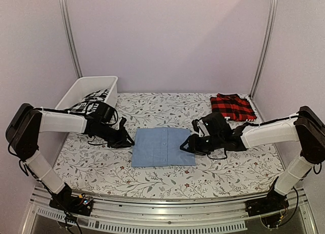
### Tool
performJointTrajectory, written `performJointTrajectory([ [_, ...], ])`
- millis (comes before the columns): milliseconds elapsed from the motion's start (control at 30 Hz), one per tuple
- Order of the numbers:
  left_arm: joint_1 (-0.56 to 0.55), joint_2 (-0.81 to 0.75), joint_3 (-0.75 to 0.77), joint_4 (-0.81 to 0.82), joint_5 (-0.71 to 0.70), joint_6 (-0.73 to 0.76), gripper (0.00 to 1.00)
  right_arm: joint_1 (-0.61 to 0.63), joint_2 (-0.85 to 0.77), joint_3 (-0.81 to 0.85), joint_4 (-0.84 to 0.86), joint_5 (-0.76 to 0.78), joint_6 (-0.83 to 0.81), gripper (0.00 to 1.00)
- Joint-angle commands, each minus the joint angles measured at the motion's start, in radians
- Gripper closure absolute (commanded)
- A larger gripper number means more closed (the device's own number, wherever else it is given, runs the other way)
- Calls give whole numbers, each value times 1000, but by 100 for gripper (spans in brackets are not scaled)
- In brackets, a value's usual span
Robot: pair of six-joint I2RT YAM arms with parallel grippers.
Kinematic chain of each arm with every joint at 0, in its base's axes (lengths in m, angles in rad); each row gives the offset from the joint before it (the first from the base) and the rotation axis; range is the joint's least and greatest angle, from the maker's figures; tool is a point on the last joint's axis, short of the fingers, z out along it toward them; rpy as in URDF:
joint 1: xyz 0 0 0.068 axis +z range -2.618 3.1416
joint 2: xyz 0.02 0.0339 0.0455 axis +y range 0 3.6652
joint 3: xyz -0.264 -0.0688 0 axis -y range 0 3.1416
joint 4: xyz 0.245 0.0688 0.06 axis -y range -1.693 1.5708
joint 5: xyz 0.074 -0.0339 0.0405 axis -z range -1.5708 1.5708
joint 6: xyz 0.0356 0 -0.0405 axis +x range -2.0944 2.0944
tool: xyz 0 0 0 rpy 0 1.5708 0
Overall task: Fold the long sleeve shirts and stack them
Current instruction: Smooth out the square-folded shirt at the center of the board.
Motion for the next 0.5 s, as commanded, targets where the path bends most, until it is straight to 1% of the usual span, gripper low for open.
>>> performJointTrajectory([
  [0,6,-30,-14,17,7,-5,78,65,-25,-59,-21,19,44,60],
  [233,13,-30,-9,6,15,1,78,85,-6,-204,84,12,144,61],
  [400,26,-33,-25,2,28,7,77,89,-16,-220,86,11,168,61],
  [467,33,-36,-33,5,38,8,75,92,-37,-210,67,17,167,61],
])
